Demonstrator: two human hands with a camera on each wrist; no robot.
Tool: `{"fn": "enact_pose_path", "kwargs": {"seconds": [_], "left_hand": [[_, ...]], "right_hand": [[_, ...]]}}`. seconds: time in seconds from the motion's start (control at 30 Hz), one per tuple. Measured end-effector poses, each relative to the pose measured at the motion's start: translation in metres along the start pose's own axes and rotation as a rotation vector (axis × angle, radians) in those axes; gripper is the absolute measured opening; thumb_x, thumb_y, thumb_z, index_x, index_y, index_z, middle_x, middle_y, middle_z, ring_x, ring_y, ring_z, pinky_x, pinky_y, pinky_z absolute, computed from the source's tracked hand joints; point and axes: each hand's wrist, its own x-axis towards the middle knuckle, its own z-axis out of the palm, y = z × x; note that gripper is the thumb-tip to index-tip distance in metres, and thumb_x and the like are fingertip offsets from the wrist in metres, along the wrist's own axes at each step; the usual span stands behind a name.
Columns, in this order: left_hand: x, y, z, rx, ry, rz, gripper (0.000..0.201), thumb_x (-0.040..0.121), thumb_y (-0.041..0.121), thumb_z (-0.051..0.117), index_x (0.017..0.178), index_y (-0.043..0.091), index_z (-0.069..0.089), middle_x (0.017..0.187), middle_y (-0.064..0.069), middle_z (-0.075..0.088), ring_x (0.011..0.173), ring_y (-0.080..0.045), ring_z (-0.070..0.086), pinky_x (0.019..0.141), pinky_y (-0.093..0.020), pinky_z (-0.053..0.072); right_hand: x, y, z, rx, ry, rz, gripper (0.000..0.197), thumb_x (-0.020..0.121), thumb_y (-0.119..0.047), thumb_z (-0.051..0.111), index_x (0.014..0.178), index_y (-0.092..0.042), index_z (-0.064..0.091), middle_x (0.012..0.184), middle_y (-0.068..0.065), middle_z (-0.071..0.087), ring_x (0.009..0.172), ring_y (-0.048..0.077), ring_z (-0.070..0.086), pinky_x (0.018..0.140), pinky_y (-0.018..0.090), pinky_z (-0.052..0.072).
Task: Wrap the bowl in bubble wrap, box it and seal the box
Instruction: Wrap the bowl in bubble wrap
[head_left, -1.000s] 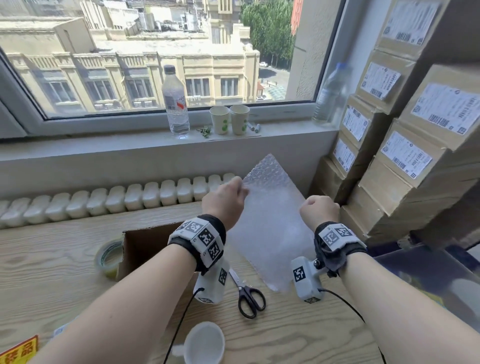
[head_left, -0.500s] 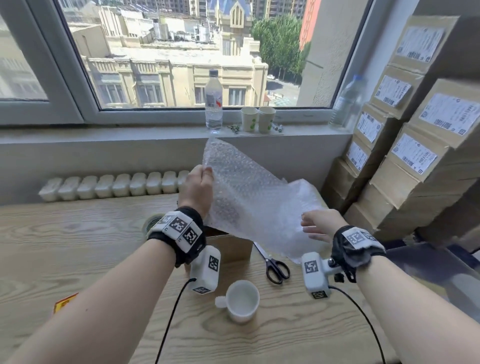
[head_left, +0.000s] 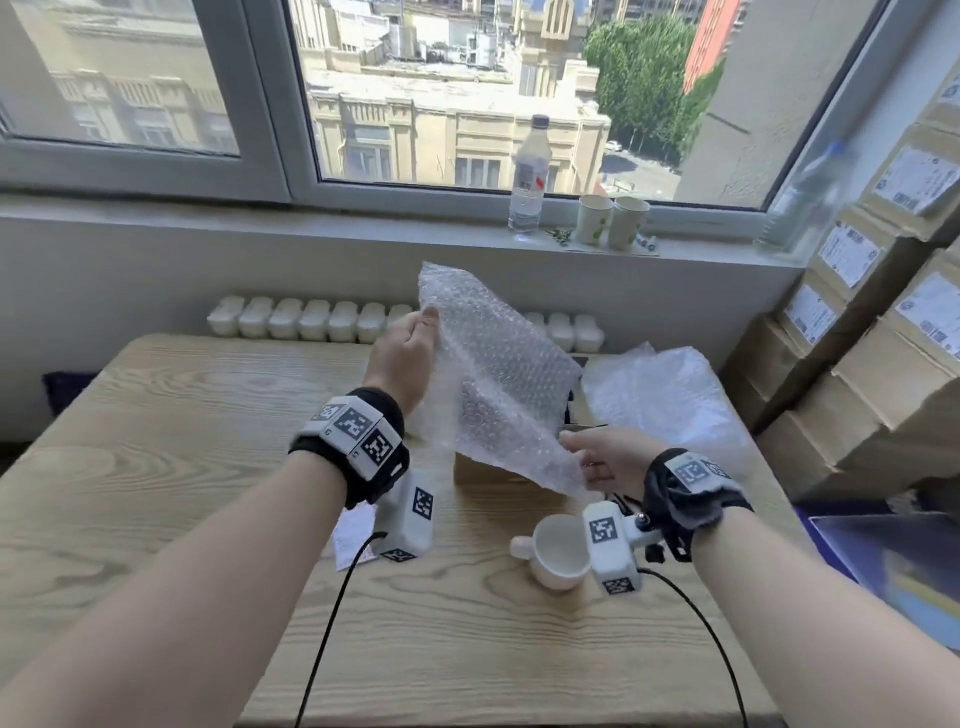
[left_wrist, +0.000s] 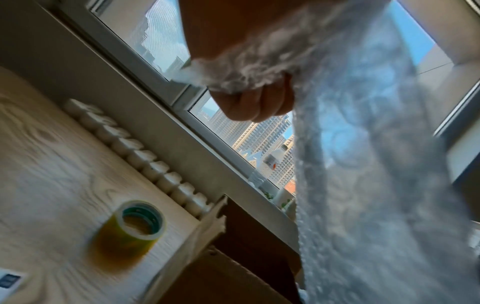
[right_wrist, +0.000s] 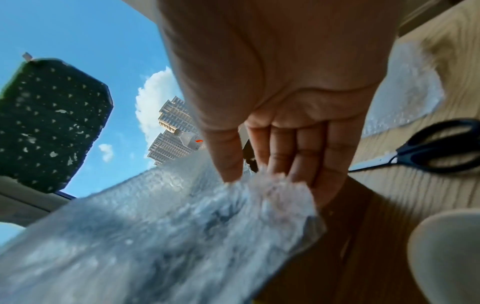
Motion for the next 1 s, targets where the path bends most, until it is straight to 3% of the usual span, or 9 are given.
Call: {"fn": "enact_pose_path", "kwargs": {"seconds": [0.13, 0.2, 0.4, 0.47, 0.57, 0.63, 0.7, 0.87, 1.0], "left_hand": [[-0.007, -0.024, -0.032, 0.083, 0.024, -0.099, 0.045, 0.099, 0.036, 0.038, 0.057, 0.021, 0.036, 0.054, 0.003, 0.034, 0.05, -0.016, 0.029, 0.05, -0.031, 0.021], [-0.013, -0.036, -0.044, 0.14, -0.006, -0.163, 0.046, 0.098, 0.034, 0.041, 0.055, 0.02, 0.036, 0.054, 0.002, 0.034, 0.05, -0.017, 0.03, 0.052, -0.031, 0.023], [-0.032, -0.07, -0.065, 0.429, -0.003, -0.348, 0.037, 0.096, 0.027, 0.042, 0.061, 0.016, 0.045, 0.062, -0.004, 0.047, 0.063, -0.022, 0.043, 0.06, -0.03, 0.034], [-0.037, -0.085, -0.074, 0.513, -0.06, -0.486, 0.027, 0.094, 0.024, 0.044, 0.07, 0.013, 0.051, 0.071, -0.009, 0.053, 0.067, -0.024, 0.049, 0.067, -0.029, 0.039], [-0.049, -0.1, -0.083, 0.624, -0.165, -0.651, 0.01, 0.091, 0.022, 0.051, 0.09, 0.012, 0.05, 0.09, -0.011, 0.057, 0.075, -0.024, 0.056, 0.071, -0.03, 0.044], [-0.055, -0.108, -0.084, 0.769, -0.108, -0.651, 0.037, 0.086, 0.024, 0.058, 0.119, 0.012, 0.045, 0.12, -0.015, 0.049, 0.108, -0.03, 0.052, 0.091, -0.037, 0.043], [-0.056, -0.109, -0.08, 0.818, -0.041, -0.587, 0.054, 0.084, 0.025, 0.06, 0.132, 0.014, 0.04, 0.135, -0.016, 0.04, 0.124, -0.033, 0.042, 0.103, -0.04, 0.037], [-0.061, -0.102, -0.045, 0.76, -0.336, -0.49, 0.03, 0.086, 0.04, 0.061, 0.103, 0.015, 0.061, 0.104, -0.005, 0.066, 0.099, -0.024, 0.061, 0.088, -0.033, 0.048], [-0.072, -0.099, -0.008, 0.675, -0.493, -0.488, 0.043, 0.084, 0.054, 0.059, 0.091, 0.012, 0.061, 0.085, -0.006, 0.069, 0.086, -0.023, 0.067, 0.078, -0.037, 0.054]], "right_hand": [[0.005, -0.002, 0.013, 0.139, 0.039, -0.02, 0.013, 0.097, -0.008, 0.052, 0.087, -0.011, 0.059, 0.073, 0.006, 0.057, 0.061, 0.014, 0.052, 0.059, 0.021, 0.051], [0.004, -0.001, 0.021, 0.148, 0.045, 0.009, 0.011, 0.096, -0.009, 0.053, 0.087, -0.009, 0.058, 0.079, 0.009, 0.062, 0.066, 0.015, 0.057, 0.063, 0.023, 0.053], [0.014, 0.011, 0.052, -0.06, 0.046, 0.071, 0.008, 0.091, -0.013, 0.061, 0.093, -0.005, 0.063, 0.074, 0.007, 0.065, 0.057, 0.012, 0.055, 0.05, 0.018, 0.05], [0.019, 0.017, 0.058, -0.099, 0.022, 0.067, 0.009, 0.087, -0.006, 0.065, 0.095, -0.002, 0.068, 0.061, 0.004, 0.061, 0.046, 0.009, 0.043, 0.043, 0.016, 0.043], [0.023, 0.024, 0.062, -0.221, -0.042, 0.082, 0.005, 0.085, -0.007, 0.069, 0.089, -0.007, 0.072, 0.061, 0.002, 0.057, 0.051, 0.009, 0.043, 0.054, 0.019, 0.046], [0.025, 0.026, 0.066, -0.295, -0.075, 0.094, 0.008, 0.085, -0.011, 0.07, 0.092, -0.007, 0.072, 0.066, 0.003, 0.06, 0.057, 0.009, 0.05, 0.06, 0.02, 0.049], [0.03, 0.029, 0.072, -0.285, -0.08, 0.099, 0.009, 0.086, -0.013, 0.069, 0.092, -0.005, 0.07, 0.074, 0.005, 0.064, 0.062, 0.011, 0.057, 0.06, 0.021, 0.052], [0.039, 0.036, 0.091, -0.189, -0.123, 0.093, 0.012, 0.086, -0.017, 0.07, 0.088, -0.007, 0.063, 0.074, 0.006, 0.064, 0.061, 0.013, 0.06, 0.056, 0.022, 0.051], [0.037, 0.038, 0.101, -0.062, -0.176, 0.066, 0.012, 0.092, -0.011, 0.061, 0.099, -0.001, 0.063, 0.071, 0.007, 0.054, 0.059, 0.014, 0.053, 0.047, 0.017, 0.049]]}}
